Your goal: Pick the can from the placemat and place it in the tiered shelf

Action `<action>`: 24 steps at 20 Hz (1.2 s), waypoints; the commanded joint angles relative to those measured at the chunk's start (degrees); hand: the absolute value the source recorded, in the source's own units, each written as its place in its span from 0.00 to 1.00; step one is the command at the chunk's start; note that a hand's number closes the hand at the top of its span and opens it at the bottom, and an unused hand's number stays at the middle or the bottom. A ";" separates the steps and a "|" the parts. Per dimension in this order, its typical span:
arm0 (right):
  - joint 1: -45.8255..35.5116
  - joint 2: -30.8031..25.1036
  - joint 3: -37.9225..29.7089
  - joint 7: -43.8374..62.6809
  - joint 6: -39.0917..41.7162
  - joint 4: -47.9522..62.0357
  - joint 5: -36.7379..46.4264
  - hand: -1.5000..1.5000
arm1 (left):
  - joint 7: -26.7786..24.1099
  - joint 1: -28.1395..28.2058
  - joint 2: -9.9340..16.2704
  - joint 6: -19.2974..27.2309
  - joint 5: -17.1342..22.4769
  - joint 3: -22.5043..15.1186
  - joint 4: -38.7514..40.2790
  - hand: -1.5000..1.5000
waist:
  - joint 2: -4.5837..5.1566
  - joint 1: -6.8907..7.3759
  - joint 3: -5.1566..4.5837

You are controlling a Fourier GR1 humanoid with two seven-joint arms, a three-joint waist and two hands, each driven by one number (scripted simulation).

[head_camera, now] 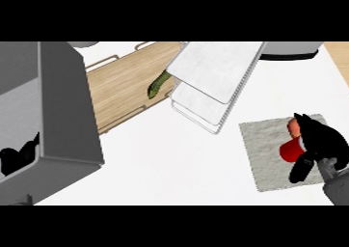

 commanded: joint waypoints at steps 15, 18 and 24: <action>-2.01 4.72 -0.39 -12.19 -1.12 9.22 4.61 1.00 | -1.61 -0.08 -6.88 -4.80 -6.20 -3.78 3.60 0.50 | 0.78 -0.50 -0.81; -4.68 5.87 -1.01 -13.81 -1.81 13.06 6.00 1.00 | -0.43 -1.04 -8.57 -4.44 -8.16 -4.68 3.02 0.50 | 0.94 -0.22 -0.79; -3.75 7.30 -0.43 -9.58 -7.11 10.55 12.58 1.00 | 0.92 -0.78 -7.65 -8.04 -7.10 -1.86 0.87 0.50 | 0.66 -0.59 -0.82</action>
